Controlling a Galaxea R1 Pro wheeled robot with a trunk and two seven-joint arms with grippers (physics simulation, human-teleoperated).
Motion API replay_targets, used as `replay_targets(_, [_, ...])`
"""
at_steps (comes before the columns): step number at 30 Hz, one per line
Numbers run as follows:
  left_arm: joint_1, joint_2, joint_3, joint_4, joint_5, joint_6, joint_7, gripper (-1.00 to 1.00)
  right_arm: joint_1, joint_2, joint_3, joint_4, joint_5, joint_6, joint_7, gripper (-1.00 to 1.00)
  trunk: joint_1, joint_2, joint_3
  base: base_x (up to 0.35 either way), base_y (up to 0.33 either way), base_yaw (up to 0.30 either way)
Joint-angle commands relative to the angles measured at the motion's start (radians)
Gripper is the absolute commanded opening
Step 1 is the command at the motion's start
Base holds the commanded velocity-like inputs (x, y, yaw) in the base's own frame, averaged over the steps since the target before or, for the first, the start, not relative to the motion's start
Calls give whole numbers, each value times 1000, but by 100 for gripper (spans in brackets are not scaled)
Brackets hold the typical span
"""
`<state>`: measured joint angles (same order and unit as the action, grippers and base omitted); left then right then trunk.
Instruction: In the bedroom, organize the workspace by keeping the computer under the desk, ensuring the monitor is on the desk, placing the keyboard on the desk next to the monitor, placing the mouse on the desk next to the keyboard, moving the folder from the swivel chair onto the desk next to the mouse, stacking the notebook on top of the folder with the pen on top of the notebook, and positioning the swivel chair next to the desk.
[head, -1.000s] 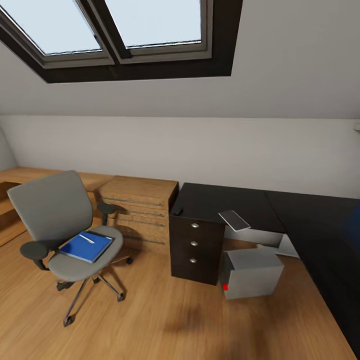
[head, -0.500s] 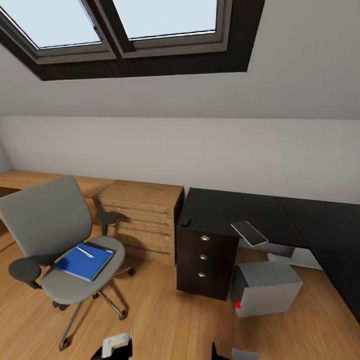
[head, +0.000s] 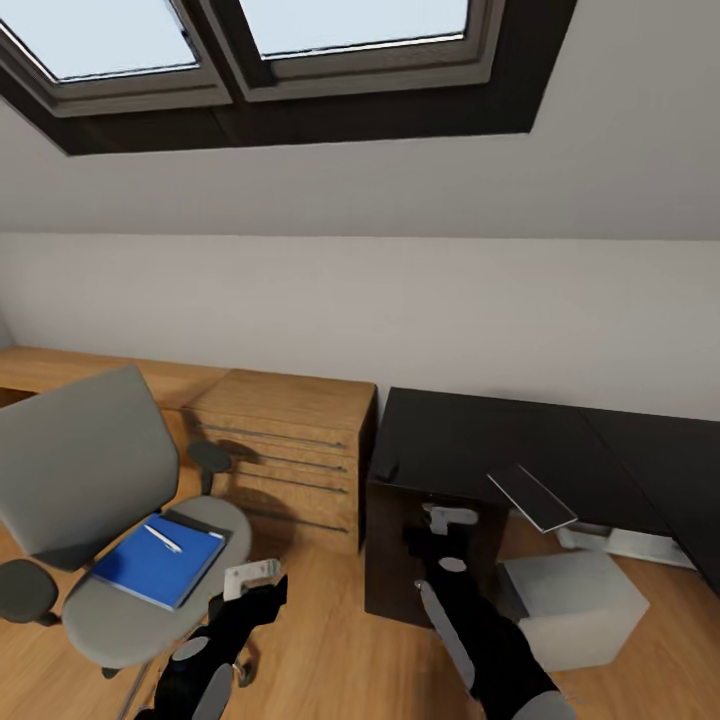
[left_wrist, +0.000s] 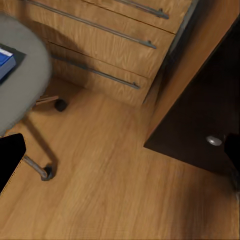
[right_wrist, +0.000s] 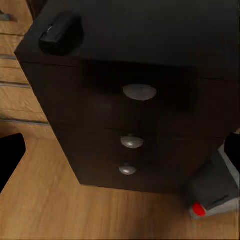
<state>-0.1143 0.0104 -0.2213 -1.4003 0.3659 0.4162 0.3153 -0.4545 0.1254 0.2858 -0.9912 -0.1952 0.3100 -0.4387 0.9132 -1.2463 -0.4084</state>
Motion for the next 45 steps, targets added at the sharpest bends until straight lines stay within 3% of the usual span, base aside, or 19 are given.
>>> replay_targets(1, [-1,1,2,-44,11,33,10,100,-59,3,-1,34,-10,29,-9,100,1,-1,-1,334,80,0])
replay_targets(2, [-1,1,17,-97,12,64,10,100,-137,5,-5,106,-35,47,-9,100,1,-1,-1,334,71,0])
replay_targets(8, [-1,0,61,-139,17,93,10,100,-219,1,-10,209,-73,35,8,100,1,-1,-1,325,29,0])
replay_targets(22, [-1,-1,65,-106,16,93,10,100,-216,0,-6,239,-73,-7,24,100,1,-1,-1,178,1,12])
replay_targets(33, [-1,-2,60,-89,15,94,10,100,-211,-1,-6,247,-72,-7,75,100,1,-1,-2,312,0,218])
replay_targets(35, [-1,-3,50,-86,15,94,10,100,-211,-1,-6,248,-71,-7,80,100,1,-1,-3,298,0,218])
replay_targets(36, [-1,-2,24,-83,16,94,10,100,-211,-2,-7,249,-71,-7,84,100,1,-1,-4,243,0,78])
replay_targets(39, [-1,-2,-5,-80,16,94,10,100,-211,-4,-6,254,-69,-8,85,100,1,-1,-4,204,0,43])
replay_targets(42, [-1,-2,-13,-79,16,94,10,100,-211,-4,-6,266,-67,-8,86,100,1,-1,-4,118,0,17])
replay_targets(45, [1,-19,-15,-92,18,93,10,100,-213,-12,-10,283,-66,-25,92,100,1,-1,-4,0,0,0])
